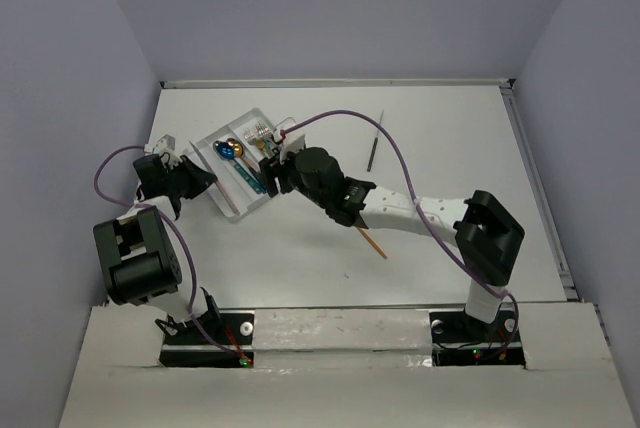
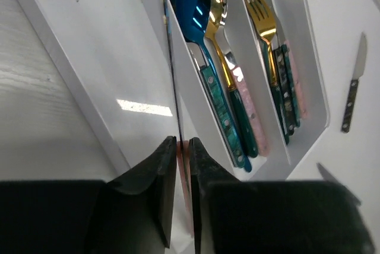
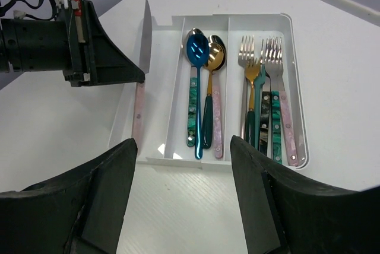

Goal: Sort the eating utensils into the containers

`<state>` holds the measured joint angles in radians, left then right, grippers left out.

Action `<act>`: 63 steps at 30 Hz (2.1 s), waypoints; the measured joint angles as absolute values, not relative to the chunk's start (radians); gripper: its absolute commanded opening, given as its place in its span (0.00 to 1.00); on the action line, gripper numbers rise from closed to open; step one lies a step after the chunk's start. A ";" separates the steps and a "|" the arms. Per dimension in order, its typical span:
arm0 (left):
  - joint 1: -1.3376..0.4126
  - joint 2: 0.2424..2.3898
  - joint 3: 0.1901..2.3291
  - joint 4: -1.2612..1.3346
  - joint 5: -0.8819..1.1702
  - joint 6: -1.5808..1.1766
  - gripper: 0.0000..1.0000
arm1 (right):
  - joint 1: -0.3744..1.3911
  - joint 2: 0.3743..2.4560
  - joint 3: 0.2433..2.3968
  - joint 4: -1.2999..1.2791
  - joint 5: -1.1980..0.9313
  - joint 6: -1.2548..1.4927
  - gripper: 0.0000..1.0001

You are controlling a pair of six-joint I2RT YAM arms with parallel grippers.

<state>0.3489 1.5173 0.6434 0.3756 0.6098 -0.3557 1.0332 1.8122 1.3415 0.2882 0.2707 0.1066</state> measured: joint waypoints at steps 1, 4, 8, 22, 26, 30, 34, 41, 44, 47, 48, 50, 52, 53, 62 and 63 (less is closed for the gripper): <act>0.349 1.517 0.643 0.373 0.604 -0.356 0.48 | 1.033 1.812 1.341 0.287 0.274 0.104 0.71; 0.349 1.517 0.643 0.367 0.587 -0.339 0.69 | 1.028 1.812 1.341 0.276 0.285 0.101 0.71; 0.348 1.515 0.644 0.370 0.576 -0.340 0.73 | 1.019 1.805 1.340 0.241 0.307 0.100 0.71; 0.350 1.124 0.657 0.310 0.494 -0.209 0.78 | 0.619 1.725 1.306 -0.398 0.184 0.159 0.70; 0.349 1.009 0.725 0.262 0.505 -0.101 0.82 | 0.646 1.681 1.224 -0.554 0.110 0.193 0.70; 0.349 0.915 0.773 0.147 0.504 0.058 0.88 | 0.681 1.661 1.146 -0.629 0.076 0.236 0.70; 0.349 0.823 0.775 0.017 0.468 0.188 0.89 | 0.733 1.663 1.085 -0.672 0.077 0.281 0.67; 0.349 0.807 0.749 -0.104 0.413 0.273 0.90 | 0.796 1.734 1.062 -0.659 0.071 0.321 0.47; 0.349 0.807 0.745 -0.126 0.405 0.283 0.90 | 0.797 1.737 1.063 -0.658 0.073 0.330 0.22; 0.349 0.807 0.745 -0.126 0.399 0.284 0.90 | 0.806 1.747 1.072 -0.658 0.096 0.337 0.00; 0.349 0.807 0.745 -0.126 0.398 0.284 0.90 | 0.811 1.750 1.075 -0.658 0.100 0.336 0.00; 0.349 0.806 0.744 -0.126 0.392 0.284 0.90 | 0.828 1.753 1.080 -0.661 0.125 0.337 0.00; 0.349 0.805 0.739 -0.125 0.387 0.284 0.91 | 0.859 1.755 1.085 -0.657 0.157 0.329 0.00; 0.349 0.804 0.735 -0.124 0.385 0.284 0.91 | 0.870 1.755 1.085 -0.653 0.170 0.327 0.00; 0.351 0.802 0.712 -0.121 0.365 0.282 0.91 | 0.926 1.691 1.098 -0.597 0.252 0.326 0.00; 0.351 0.802 0.712 -0.120 0.361 0.282 0.91 | 0.926 1.647 1.108 -0.555 0.262 0.316 0.00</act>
